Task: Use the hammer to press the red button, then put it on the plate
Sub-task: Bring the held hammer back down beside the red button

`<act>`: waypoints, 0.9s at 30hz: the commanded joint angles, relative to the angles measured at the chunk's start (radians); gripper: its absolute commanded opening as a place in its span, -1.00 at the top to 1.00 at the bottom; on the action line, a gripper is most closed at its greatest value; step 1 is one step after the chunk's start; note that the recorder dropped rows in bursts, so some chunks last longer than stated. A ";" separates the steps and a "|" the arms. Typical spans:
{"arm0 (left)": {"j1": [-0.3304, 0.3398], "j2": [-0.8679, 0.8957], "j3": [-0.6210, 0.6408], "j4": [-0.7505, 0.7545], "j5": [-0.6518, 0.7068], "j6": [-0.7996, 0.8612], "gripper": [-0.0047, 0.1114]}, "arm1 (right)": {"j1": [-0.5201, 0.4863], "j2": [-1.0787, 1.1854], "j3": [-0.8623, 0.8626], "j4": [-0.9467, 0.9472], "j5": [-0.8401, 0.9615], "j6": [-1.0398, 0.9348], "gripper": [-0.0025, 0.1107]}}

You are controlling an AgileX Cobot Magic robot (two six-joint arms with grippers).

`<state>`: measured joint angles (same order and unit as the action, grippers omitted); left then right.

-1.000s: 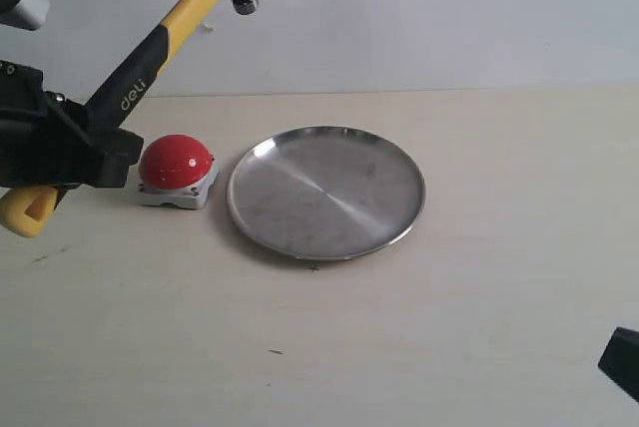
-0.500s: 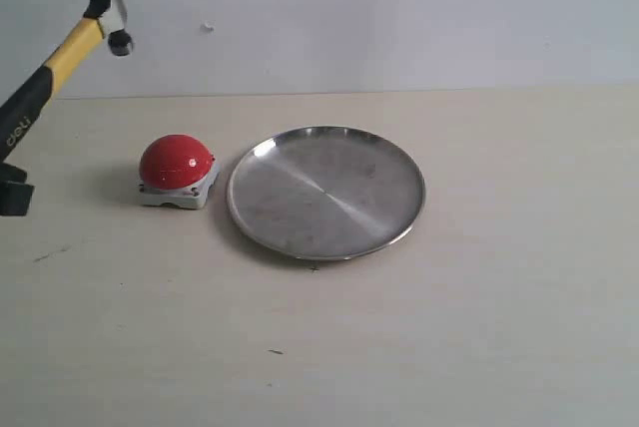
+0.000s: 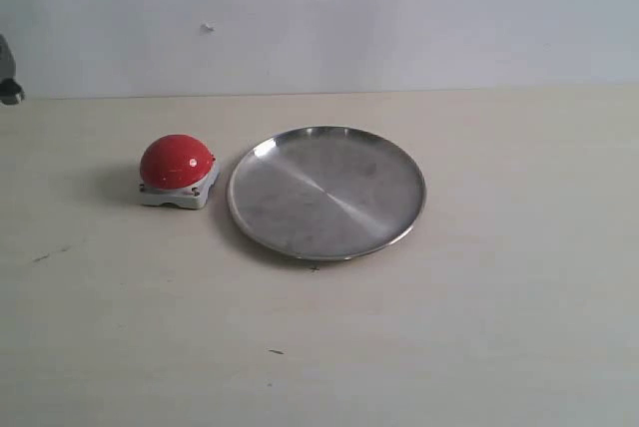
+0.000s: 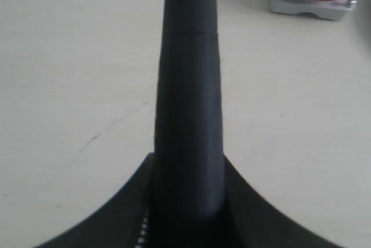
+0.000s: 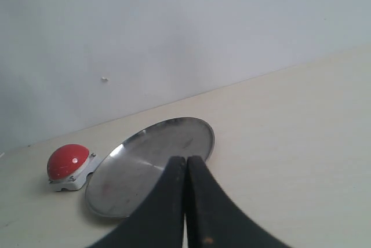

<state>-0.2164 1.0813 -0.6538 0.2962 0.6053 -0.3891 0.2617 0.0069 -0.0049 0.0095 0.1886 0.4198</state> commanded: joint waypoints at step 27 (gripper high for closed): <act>-0.165 0.392 -0.045 0.060 -0.472 -0.134 0.92 | -0.007 -0.007 0.005 0.000 -0.002 -0.006 0.96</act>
<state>-0.3787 1.4672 -0.6838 0.3429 0.1974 -0.5258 0.2617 0.0069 -0.0049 0.0095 0.1886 0.4198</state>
